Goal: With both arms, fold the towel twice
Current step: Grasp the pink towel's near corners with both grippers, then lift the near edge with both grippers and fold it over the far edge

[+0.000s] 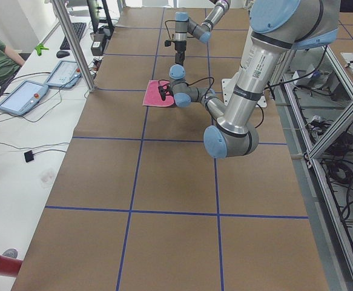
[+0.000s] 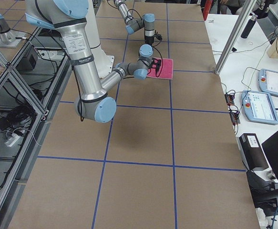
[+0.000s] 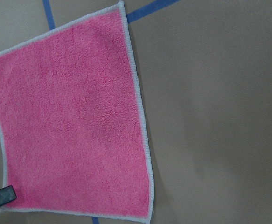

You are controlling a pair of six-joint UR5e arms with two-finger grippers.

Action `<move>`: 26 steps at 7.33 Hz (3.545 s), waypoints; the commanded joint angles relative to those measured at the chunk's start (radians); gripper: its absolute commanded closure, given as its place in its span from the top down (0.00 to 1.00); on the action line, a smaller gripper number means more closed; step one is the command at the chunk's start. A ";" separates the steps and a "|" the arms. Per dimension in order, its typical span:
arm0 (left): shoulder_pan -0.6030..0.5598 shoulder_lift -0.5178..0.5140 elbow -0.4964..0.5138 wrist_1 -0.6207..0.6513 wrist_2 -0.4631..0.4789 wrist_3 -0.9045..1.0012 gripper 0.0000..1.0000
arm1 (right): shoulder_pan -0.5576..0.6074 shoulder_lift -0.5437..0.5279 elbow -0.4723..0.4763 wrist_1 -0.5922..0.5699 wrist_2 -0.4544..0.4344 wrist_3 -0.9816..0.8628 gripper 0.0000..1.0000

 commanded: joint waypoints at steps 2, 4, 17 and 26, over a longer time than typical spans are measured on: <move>0.001 -0.001 -0.004 -0.005 -0.002 0.001 0.00 | -0.038 0.029 -0.043 -0.005 -0.007 -0.001 1.00; -0.001 -0.001 -0.005 -0.005 -0.002 0.001 0.00 | -0.074 0.055 -0.080 -0.003 -0.058 -0.001 0.99; -0.001 0.001 -0.007 -0.008 -0.002 0.001 0.00 | -0.080 0.097 -0.139 0.000 -0.078 -0.001 0.00; -0.125 -0.130 0.132 -0.012 -0.008 -0.006 0.00 | 0.067 0.211 -0.230 0.077 -0.083 0.082 0.00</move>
